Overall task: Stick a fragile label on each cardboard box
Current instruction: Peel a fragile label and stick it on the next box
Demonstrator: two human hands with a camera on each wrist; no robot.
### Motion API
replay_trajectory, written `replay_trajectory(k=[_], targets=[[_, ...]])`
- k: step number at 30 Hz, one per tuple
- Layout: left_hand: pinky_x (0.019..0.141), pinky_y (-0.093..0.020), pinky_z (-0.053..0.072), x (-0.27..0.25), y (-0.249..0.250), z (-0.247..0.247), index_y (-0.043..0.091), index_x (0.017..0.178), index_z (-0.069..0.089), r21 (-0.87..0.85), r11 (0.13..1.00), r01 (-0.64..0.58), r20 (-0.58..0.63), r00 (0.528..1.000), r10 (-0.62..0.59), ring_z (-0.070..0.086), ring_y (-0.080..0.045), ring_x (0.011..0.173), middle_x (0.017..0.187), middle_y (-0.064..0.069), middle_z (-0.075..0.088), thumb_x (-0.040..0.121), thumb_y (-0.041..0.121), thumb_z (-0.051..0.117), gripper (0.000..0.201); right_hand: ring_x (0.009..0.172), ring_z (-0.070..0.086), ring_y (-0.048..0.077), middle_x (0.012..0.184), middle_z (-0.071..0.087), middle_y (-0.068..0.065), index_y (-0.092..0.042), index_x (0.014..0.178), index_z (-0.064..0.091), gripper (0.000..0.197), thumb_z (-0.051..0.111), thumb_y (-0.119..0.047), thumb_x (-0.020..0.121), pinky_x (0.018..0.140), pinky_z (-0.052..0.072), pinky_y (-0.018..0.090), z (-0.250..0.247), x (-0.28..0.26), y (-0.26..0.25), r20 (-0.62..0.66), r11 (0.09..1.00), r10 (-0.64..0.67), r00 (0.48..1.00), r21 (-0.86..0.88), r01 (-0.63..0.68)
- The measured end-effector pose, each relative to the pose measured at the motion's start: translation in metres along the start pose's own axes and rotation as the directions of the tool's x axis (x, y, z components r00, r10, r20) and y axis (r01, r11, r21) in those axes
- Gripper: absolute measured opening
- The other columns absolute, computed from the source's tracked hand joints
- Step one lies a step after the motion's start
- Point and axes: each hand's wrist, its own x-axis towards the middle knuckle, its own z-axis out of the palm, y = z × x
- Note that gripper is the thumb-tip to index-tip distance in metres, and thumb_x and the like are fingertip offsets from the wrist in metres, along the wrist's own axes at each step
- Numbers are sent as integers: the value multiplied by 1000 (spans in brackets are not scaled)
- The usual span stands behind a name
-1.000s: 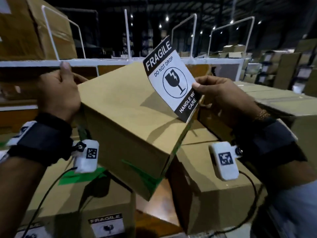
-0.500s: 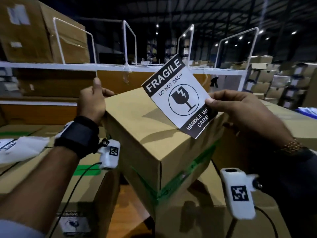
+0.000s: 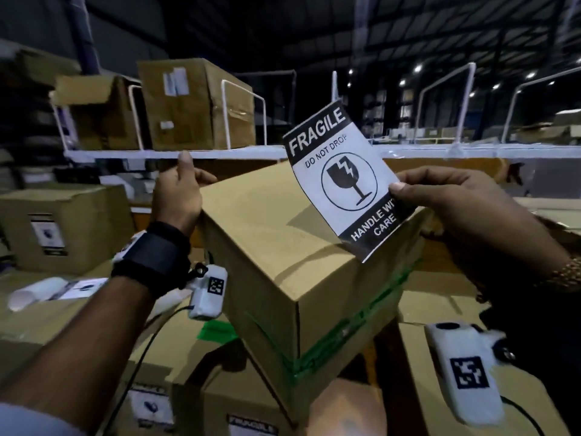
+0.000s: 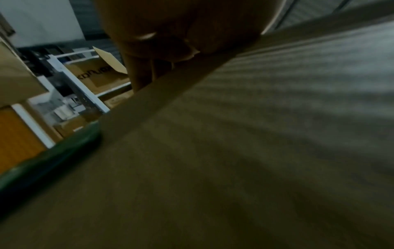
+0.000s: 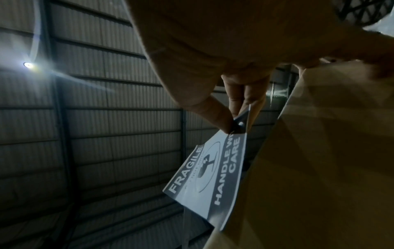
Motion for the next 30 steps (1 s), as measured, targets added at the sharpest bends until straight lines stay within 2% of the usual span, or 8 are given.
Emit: replay_trajectory(k=[3, 8, 12, 17, 22, 26, 28, 30], targets=[[85, -54, 53, 26, -33, -26, 21, 58, 68, -5, 1000, 17, 37, 999, -17, 64, -31, 75, 67, -5, 68, 101, 63, 30, 71, 63, 70, 13, 79, 77, 2, -17, 88, 77, 8, 73, -19, 94, 60, 47, 29, 45, 16, 1, 13, 995, 101, 995, 19, -101], [98, -49, 51, 49, -69, -49, 18, 61, 67, -7, 998, 57, 121, 991, -56, 70, -31, 98, 82, -14, 74, 96, 67, 29, 71, 79, 63, 21, 84, 78, 5, -15, 92, 79, 7, 73, -19, 95, 63, 43, 34, 97, 37, 3, 18, 974, 222, 975, -50, -221], [87, -41, 50, 59, -91, -56, 17, 64, 70, 98, 993, 59, 153, 986, -74, 66, -28, 84, 76, -7, 72, 107, 59, 26, 75, 98, 62, 25, 99, 77, 7, -18, 93, 82, 10, 75, -26, 93, 77, 46, 44, 123, 55, 13, 41, 959, 271, 962, -101, -266], [90, -50, 55, 55, -124, -61, 23, 62, 71, 192, 978, 78, 262, 957, -127, 69, -28, 80, 76, -1, 75, 97, 75, 32, 74, 109, 62, 31, 109, 75, 8, -21, 92, 83, 10, 76, -29, 92, 90, 50, 56, 138, 75, 34, 69, 926, 348, 935, -181, -331], [86, -47, 54, 60, -136, -69, 19, 73, 74, 269, 961, 63, 264, 955, -136, 69, -25, 79, 77, 1, 75, 97, 78, 30, 77, 100, 66, 32, 102, 78, 8, -23, 90, 84, 11, 77, -31, 92, 85, 53, 51, 140, 93, 40, 103, 906, 376, 921, -250, -341], [84, -49, 60, 69, -129, -68, 21, 77, 75, 315, 944, -101, 409, 912, -39, 72, -17, 90, 84, 6, 76, 97, 73, 40, 66, 101, 64, 22, 97, 77, 5, -18, 94, 81, 9, 77, -26, 93, 73, 46, 37, 144, 102, 34, 77, 925, 296, 952, -272, -266], [85, -43, 58, 72, -120, -68, 21, 79, 76, 343, 926, -157, 448, 894, -15, 70, -16, 94, 90, 7, 75, 101, 66, 41, 60, 100, 66, 22, 94, 78, 6, -14, 92, 79, 7, 77, -21, 92, 76, 50, 35, 149, 105, 30, 69, 941, 242, 968, -260, -216], [90, -42, 54, 75, -107, -68, 23, 81, 76, 347, 921, -179, 460, 888, -1, 67, -18, 98, 98, 7, 74, 102, 66, 38, 61, 99, 70, 25, 90, 79, 6, -12, 89, 79, 7, 76, -18, 93, 85, 57, 40, 153, 106, 26, 68, 957, 192, 979, -236, -171]])
